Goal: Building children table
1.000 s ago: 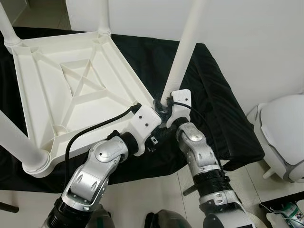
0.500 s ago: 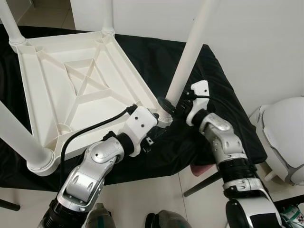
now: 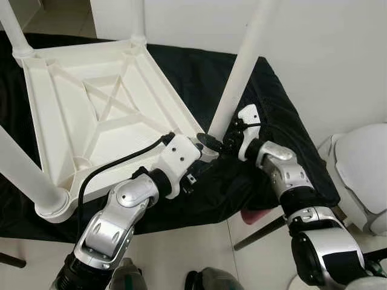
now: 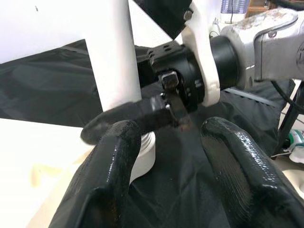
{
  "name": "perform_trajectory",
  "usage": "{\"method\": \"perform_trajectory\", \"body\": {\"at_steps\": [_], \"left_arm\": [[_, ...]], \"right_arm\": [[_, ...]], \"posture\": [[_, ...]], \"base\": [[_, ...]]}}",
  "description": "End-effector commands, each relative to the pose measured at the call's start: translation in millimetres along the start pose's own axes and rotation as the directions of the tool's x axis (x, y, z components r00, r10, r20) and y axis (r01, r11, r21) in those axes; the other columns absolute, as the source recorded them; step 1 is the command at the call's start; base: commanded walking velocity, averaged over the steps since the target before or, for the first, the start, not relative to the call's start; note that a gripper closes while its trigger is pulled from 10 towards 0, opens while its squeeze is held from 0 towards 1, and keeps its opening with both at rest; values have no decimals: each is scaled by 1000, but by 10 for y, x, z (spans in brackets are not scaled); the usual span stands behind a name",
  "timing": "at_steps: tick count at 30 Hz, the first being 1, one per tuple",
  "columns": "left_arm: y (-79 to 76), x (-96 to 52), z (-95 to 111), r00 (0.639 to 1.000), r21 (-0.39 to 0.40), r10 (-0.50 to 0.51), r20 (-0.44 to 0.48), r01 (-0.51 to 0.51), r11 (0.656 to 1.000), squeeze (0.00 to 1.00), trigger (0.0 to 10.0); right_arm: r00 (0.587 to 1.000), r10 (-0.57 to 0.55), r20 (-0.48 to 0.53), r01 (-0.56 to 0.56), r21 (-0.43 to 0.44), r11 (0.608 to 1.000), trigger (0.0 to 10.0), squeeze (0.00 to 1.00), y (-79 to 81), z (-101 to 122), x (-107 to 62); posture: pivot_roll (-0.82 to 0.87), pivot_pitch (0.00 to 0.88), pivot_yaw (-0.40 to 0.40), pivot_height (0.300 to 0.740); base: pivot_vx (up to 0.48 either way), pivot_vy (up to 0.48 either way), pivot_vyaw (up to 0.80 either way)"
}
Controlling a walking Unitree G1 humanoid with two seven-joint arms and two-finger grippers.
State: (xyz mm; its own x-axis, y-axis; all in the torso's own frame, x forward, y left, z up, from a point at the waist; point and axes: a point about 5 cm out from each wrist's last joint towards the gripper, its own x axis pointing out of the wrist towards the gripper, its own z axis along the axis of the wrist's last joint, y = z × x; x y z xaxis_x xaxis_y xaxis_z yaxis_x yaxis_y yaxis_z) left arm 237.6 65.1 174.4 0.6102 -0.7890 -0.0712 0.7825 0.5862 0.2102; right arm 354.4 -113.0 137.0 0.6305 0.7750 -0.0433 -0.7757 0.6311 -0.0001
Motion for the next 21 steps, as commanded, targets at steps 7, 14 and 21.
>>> {"method": "perform_trajectory", "body": {"at_steps": [7, 14, 21], "left_arm": [[-23, -21, 12, 999, -2, 39, 2, -39, 999, 0, 10000], [-46, -24, 7, 1000, -5, 29, -1, -29, 1000, 0, 10000], [-62, -13, 4, 1000, -9, 15, -1, -16, 1000, 0, 10000]], "right_arm": [[999, 53, -6, -53, -8, 999, 0, 0, 34, -12, 59], [998, 59, -12, -59, -8, 998, 0, 0, -2, -112, -24], [1000, 22, -9, -22, -8, 1000, 10000, 0, -11, -207, -156]], "posture": [[53, 4, -126, 740], [38, 11, -122, 740], [25, 15, -119, 740]], "base": [[0, 0, 0], [0, 0, 0], [0, 0, 0]]}}
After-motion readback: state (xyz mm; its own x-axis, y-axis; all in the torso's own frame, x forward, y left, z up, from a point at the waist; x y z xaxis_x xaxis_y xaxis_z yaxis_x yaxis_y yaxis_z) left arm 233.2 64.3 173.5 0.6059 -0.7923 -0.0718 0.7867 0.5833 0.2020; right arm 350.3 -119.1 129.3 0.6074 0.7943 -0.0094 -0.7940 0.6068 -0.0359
